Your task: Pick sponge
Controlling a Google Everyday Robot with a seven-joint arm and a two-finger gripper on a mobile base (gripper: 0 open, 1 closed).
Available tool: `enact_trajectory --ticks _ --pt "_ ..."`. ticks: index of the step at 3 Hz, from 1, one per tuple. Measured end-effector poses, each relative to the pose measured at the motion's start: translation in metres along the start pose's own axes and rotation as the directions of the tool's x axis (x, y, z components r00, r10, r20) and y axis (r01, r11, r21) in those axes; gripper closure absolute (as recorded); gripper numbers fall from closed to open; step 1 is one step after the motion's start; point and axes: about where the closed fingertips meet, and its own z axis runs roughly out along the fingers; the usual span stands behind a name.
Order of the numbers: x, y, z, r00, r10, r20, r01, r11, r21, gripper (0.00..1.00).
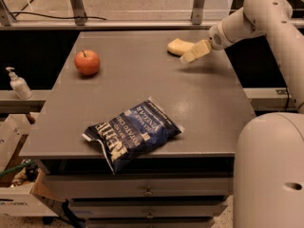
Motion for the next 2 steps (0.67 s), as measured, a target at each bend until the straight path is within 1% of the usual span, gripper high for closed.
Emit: enact_trajectory --ticks 1,2 --pt "0.0037 -0.0065 0.0181 0.999 0.037 -0.003 -0.037 0.9993 -0.002 0.16" --pt "0.0061 -0.0136 0.0215 0.998 0.062 -0.004 -0.062 0.9981 0.007 0.4"
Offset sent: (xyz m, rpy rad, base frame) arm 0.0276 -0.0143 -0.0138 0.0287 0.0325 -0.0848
